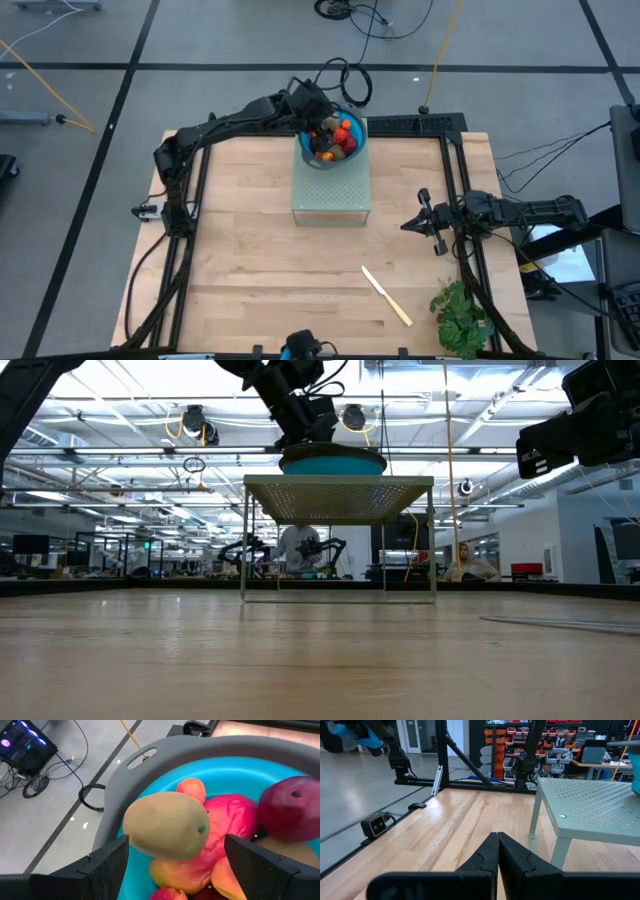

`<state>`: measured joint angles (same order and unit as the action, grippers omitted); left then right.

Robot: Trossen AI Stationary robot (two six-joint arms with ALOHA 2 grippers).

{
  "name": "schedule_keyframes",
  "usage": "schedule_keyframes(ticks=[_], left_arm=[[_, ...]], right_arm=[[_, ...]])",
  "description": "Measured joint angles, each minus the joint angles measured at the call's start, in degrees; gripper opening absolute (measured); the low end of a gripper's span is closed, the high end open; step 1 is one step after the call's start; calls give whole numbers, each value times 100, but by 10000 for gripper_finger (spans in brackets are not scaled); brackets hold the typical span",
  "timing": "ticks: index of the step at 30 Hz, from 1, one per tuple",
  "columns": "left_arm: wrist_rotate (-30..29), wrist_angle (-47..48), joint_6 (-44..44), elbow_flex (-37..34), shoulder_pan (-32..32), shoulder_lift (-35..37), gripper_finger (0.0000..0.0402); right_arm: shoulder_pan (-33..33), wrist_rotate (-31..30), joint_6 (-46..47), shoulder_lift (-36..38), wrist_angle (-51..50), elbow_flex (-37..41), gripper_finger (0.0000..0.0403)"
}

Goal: Pick & Place Fruit
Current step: Put the kiwi into the blue strainer bowl on the shelf, then put the knife on the shelf

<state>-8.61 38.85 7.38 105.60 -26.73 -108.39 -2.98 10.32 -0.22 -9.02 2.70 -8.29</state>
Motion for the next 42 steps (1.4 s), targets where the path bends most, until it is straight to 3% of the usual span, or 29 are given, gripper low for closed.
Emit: schedule_keyframes(ticks=[13,29,42], left_arm=[[-390,44,-384,-2,312,574,324],[-391,215,-2306,-2,1405,1374,324],[77,221,-2937,-2,2333,1472,324]], right_arm=[[0,21,0,-2,-2,0,0],[0,25,1,-1,0,0,0],[-1,35,1,-2,0,0,0]])
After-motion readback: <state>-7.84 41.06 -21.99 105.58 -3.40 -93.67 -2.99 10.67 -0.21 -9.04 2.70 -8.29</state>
